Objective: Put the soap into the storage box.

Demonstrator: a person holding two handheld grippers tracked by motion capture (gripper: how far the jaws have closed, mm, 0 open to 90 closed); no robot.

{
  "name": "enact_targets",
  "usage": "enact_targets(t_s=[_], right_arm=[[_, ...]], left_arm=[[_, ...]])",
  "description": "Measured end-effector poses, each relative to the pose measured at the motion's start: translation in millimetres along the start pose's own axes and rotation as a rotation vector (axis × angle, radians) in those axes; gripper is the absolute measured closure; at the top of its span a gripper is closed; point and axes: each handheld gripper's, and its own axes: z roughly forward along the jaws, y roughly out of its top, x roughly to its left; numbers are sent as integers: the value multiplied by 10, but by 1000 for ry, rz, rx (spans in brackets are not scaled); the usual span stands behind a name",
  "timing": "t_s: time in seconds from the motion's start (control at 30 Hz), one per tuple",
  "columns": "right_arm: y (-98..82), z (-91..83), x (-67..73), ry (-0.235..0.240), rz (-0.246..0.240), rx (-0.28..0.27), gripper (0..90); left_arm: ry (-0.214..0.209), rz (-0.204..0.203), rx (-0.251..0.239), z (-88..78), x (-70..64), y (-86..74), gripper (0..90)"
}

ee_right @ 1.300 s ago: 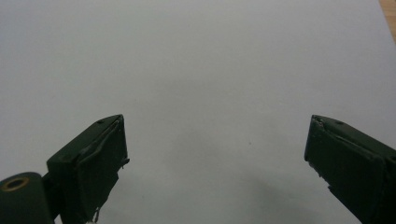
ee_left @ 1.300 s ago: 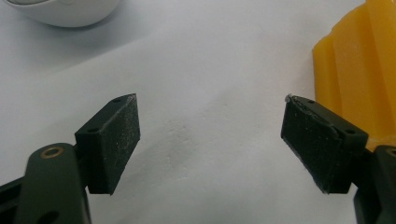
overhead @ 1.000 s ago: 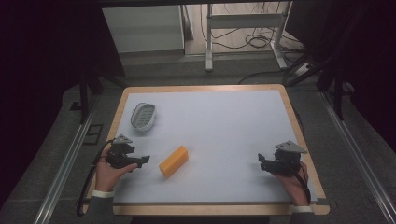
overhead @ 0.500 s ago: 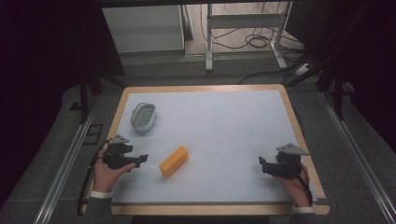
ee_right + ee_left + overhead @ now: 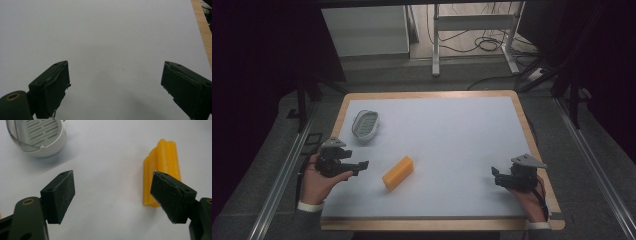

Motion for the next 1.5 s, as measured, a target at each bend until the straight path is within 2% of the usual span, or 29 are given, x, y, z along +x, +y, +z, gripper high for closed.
enact_targets(t_s=[0.2, 0.27, 0.3, 0.67, 0.73, 0.77, 0.87, 1.0, 1.03, 1.17, 1.27, 1.5], right_arm=[[-14, -24, -5, -1, 2, -1, 84], [-19, -32, -13, -1, 4, -2, 84], [-23, -46, -20, -1, 15, -2, 84], [-16, -62, -22, -5, 8, -10, 84], [-10, -64, -29, -3, 10, -13, 84], [-7, -69, -35, -2, 15, -15, 84], [-9, -75, -41, -5, 20, -18, 84], [-11, -84, -54, -10, 16, -19, 84], [-10, -86, -51, -10, 16, -18, 84], [-6, -83, -47, -10, 16, -18, 84], [-8, -76, -47, -11, 14, -15, 84], [-11, -80, -54, -15, 9, -16, 84]], left_arm=[[-10, 33, -3, -22, -58, 89, 201], [7, 55, -30, -64, -110, 124, 205], [-2, 63, -35, -93, -144, 147, 204], [-14, 88, 7, -44, -281, 190, 201], [-12, 95, 19, -13, -323, 204, 198], [11, 107, 25, -5, -393, 219, 198], [13, 122, 25, -11, -467, 237, 199], [3, 138, 39, 37, -550, 265, 200], [-6, 146, 57, 86, -584, 268, 200], [-22, 149, 90, 195, -624, 289, 203], [-17, 158, 104, 240, -639, 305, 206], [-37, 175, 132, 369, -714, 341, 217]])
